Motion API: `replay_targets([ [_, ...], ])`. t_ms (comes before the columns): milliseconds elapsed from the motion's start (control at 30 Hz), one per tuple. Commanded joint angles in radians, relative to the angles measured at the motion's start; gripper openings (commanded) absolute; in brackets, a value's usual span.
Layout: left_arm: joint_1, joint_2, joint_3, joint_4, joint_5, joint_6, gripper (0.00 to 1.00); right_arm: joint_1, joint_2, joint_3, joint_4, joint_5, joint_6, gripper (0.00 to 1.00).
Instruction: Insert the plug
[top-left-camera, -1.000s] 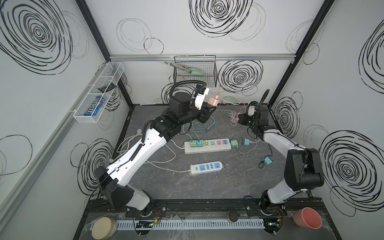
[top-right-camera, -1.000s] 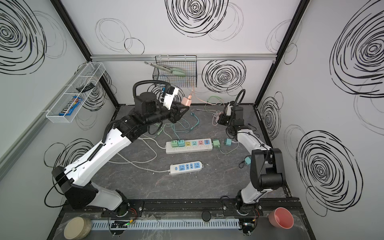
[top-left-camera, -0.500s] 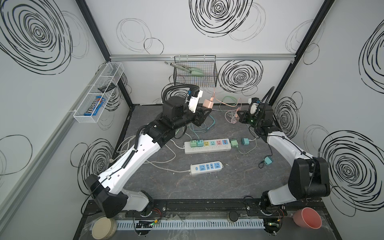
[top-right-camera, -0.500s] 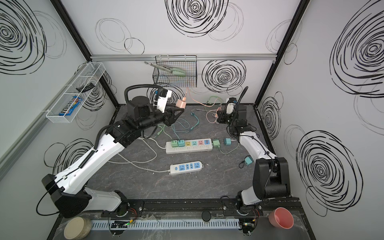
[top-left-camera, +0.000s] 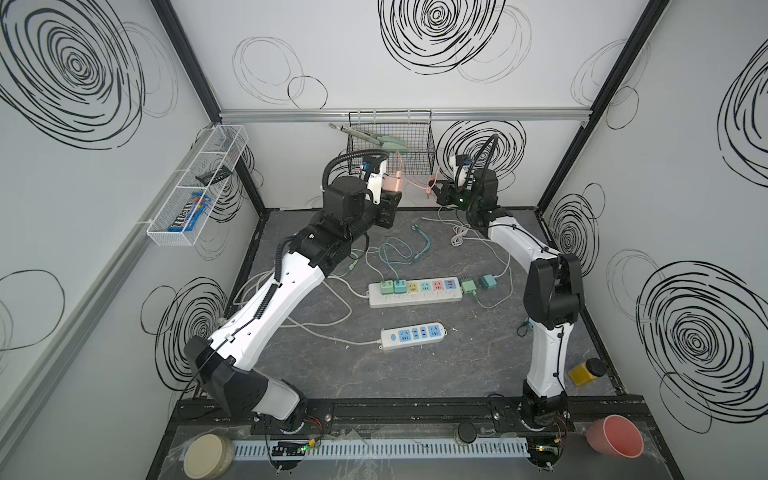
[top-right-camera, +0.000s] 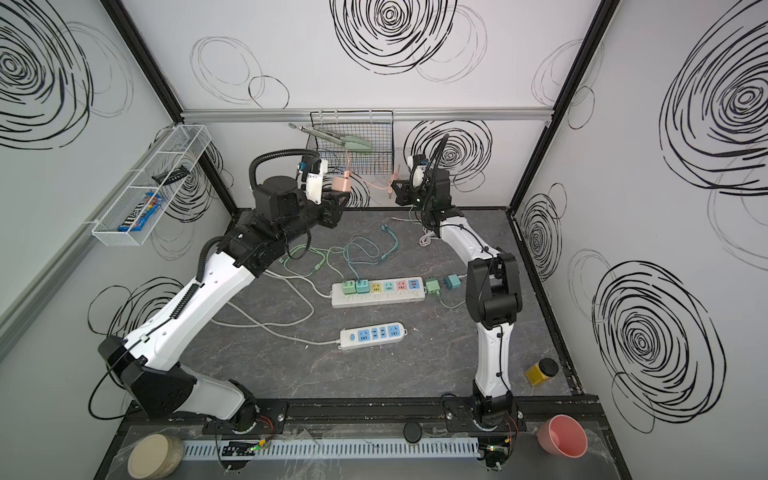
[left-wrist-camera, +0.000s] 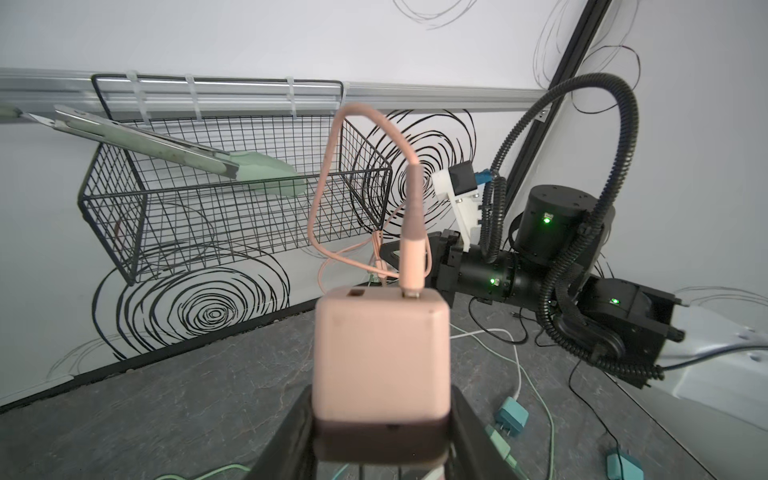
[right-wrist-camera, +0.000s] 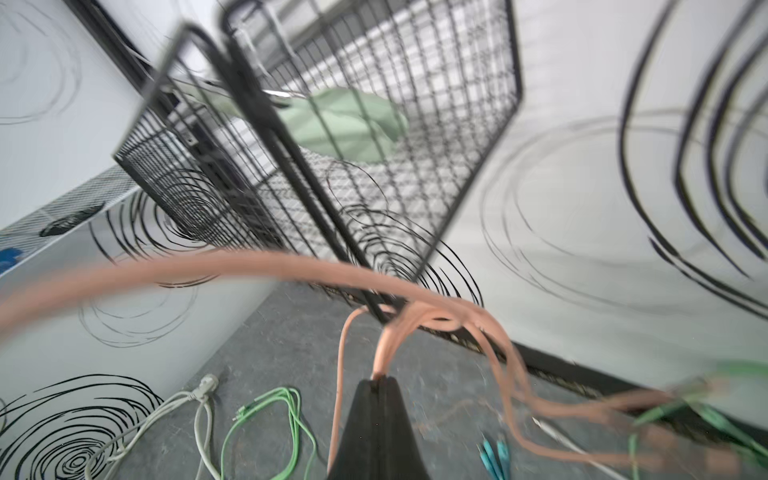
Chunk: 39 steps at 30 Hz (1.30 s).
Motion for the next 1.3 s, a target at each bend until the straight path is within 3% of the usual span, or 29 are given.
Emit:
replay_targets([
  [0,0.006,-0.009,0.035,0.031,-0.048,0.026,0.00,0.045,0.021,0.145,0.057,-0.092,-0.046,0.00],
  [267,0.008,0.001,-0.023,0.008,-0.075,0.026,0.00,0.077,0.075,0.028,0.107,-0.077,-0.059,0.00],
  [367,0.025,0.021,-0.034,0.000,-0.032,0.001,0.00,0.077,0.114,0.025,0.110,-0.053,-0.065,0.00],
  [467,0.052,0.057,-0.026,0.001,0.020,-0.028,0.00,0.077,0.178,0.097,0.091,-0.035,-0.071,0.00],
  [667,0.083,0.127,0.046,-0.012,-0.022,-0.005,0.00,0.078,0.348,0.342,0.010,-0.022,-0.089,0.00],
  [700,0.085,0.136,0.048,-0.012,-0.029,0.001,0.00,0.079,0.366,0.369,-0.013,-0.013,-0.099,0.03],
  [733,0.085,0.147,0.050,-0.016,-0.039,0.004,0.00,0.078,0.378,0.383,-0.041,0.002,-0.119,0.14],
  [767,0.085,0.160,0.047,-0.024,-0.043,0.006,0.00,0.078,0.377,0.378,-0.073,0.022,-0.148,0.35],
  [800,0.084,0.171,0.043,-0.028,-0.044,0.003,0.00,0.079,0.372,0.362,-0.103,0.048,-0.175,0.49],
  [867,0.080,0.188,0.019,-0.027,-0.036,-0.005,0.00,0.078,0.327,0.264,-0.152,0.116,-0.230,0.66],
  [933,0.072,0.197,-0.001,-0.024,-0.032,-0.011,0.00,0.073,0.239,0.092,-0.130,0.165,-0.266,0.98],
  [1067,0.058,0.212,-0.022,-0.011,-0.021,-0.017,0.00,0.037,0.003,-0.313,0.019,0.177,-0.279,0.97],
  [1267,0.019,0.245,-0.021,-0.011,0.008,-0.003,0.00,-0.054,-0.305,-0.686,0.036,0.157,-0.235,0.97],
])
